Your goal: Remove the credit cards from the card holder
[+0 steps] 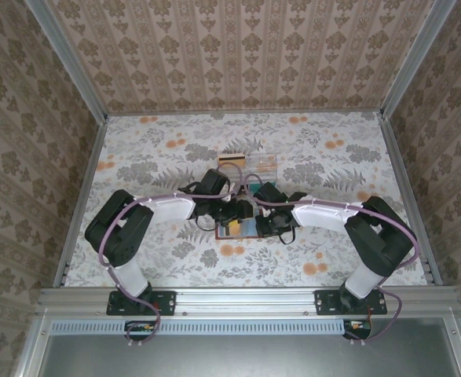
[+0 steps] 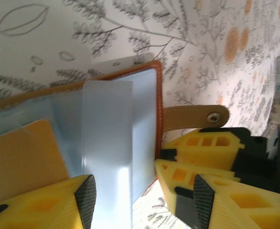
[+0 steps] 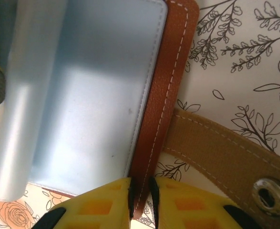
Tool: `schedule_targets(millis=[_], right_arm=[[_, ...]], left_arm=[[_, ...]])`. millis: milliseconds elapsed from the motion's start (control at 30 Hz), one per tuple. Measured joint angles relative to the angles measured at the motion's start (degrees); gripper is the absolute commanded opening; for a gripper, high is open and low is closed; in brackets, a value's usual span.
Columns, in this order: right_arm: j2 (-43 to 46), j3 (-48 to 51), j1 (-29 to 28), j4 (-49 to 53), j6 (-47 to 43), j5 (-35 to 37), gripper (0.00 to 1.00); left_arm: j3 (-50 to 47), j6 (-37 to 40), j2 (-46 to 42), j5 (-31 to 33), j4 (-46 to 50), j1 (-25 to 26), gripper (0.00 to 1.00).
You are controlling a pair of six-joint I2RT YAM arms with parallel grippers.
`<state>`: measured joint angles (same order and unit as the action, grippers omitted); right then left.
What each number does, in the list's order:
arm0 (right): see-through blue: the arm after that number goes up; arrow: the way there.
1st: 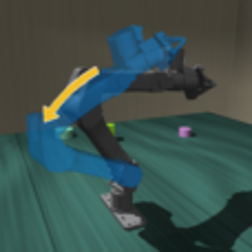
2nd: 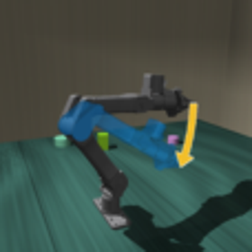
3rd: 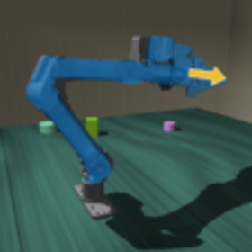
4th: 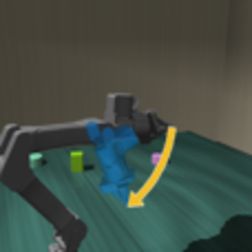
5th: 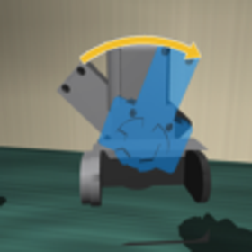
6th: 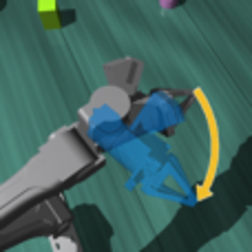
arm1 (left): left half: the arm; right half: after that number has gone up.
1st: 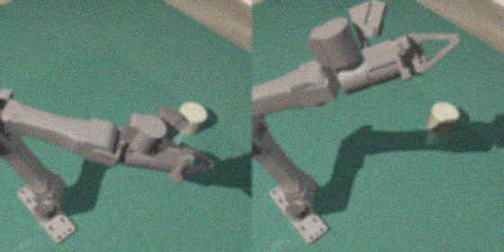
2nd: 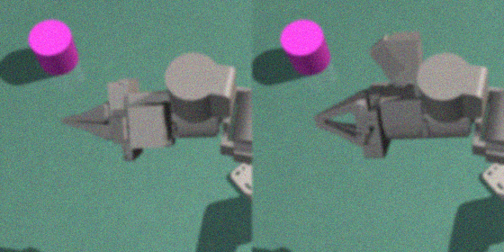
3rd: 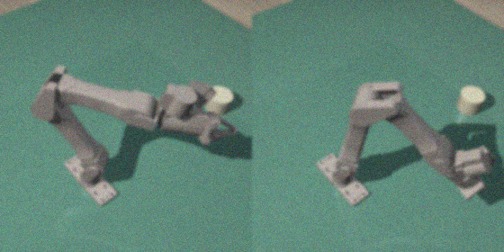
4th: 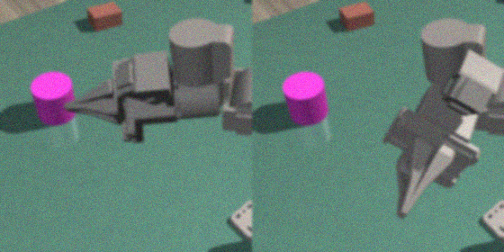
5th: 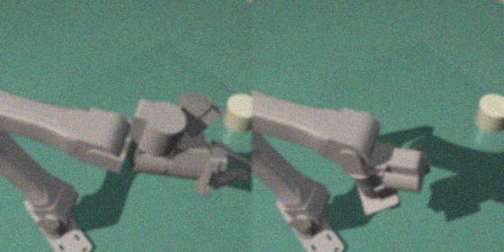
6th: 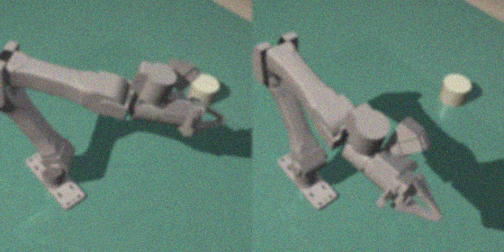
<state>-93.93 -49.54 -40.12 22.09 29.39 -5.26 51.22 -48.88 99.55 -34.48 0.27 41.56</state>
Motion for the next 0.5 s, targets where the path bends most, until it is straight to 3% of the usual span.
schedule_targets(millis=[500], right_arm=[[12.4,6.8,3.8,-5.5,3.5,0.1,0.23]], left_arm=[[6.1,-1.1,5.5,-5.5,-4.4,1.6,0.57]])
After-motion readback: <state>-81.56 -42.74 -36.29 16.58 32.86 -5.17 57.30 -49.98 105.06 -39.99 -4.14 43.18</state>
